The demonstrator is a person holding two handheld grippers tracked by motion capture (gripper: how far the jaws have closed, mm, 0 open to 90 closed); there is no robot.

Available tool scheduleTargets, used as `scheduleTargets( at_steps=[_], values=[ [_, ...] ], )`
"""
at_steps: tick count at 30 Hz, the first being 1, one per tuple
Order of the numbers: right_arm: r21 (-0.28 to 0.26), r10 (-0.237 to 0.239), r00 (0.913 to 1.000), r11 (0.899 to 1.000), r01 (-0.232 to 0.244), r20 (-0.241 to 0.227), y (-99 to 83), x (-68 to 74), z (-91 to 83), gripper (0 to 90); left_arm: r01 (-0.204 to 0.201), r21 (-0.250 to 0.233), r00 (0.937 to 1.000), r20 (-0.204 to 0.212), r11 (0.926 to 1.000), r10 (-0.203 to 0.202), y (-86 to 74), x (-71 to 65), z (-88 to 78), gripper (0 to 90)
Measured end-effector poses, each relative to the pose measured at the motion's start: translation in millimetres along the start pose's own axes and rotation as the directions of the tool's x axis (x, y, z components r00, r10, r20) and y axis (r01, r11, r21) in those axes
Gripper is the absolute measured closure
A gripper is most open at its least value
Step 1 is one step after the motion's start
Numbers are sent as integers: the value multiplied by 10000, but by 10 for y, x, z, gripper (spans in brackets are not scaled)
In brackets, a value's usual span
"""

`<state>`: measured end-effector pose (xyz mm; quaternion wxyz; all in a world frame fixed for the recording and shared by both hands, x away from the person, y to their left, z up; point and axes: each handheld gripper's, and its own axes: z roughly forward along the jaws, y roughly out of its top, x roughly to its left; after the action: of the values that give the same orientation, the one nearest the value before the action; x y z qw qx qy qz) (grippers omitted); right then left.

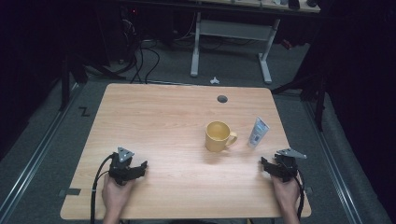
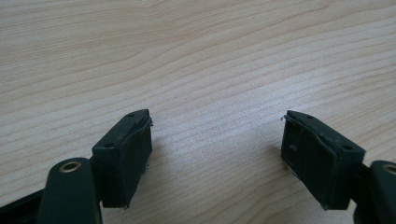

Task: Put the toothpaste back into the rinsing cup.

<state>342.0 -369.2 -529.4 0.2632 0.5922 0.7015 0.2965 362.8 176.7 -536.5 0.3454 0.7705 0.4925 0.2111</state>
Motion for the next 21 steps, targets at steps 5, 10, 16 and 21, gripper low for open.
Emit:
scheduleTargets(
  at_steps=[5, 10, 16, 21],
  values=[
    [-9, 9, 10000, 10000, -9, -13, -1, 2, 0, 364, 3, -1, 10000, 4, 10000, -3, 0, 1, 0, 247],
    [-14, 38, 10000, 10000, -38, 27, -3, 7, 0, 363, 9, 0, 10000, 12, 10000, -9, 0, 2, 0, 247],
    [-12, 42, 10000, 10000, -42, 41, -2, 10, -1, 358, 7, 2, 10000, 9, 10000, -7, 1, 1, 0, 247],
    [3, 37, 10000, 10000, -37, -26, -4, 9, -4, 348, 9, 0, 10000, 10, 10000, -9, 1, 2, 0, 247]
  ],
)
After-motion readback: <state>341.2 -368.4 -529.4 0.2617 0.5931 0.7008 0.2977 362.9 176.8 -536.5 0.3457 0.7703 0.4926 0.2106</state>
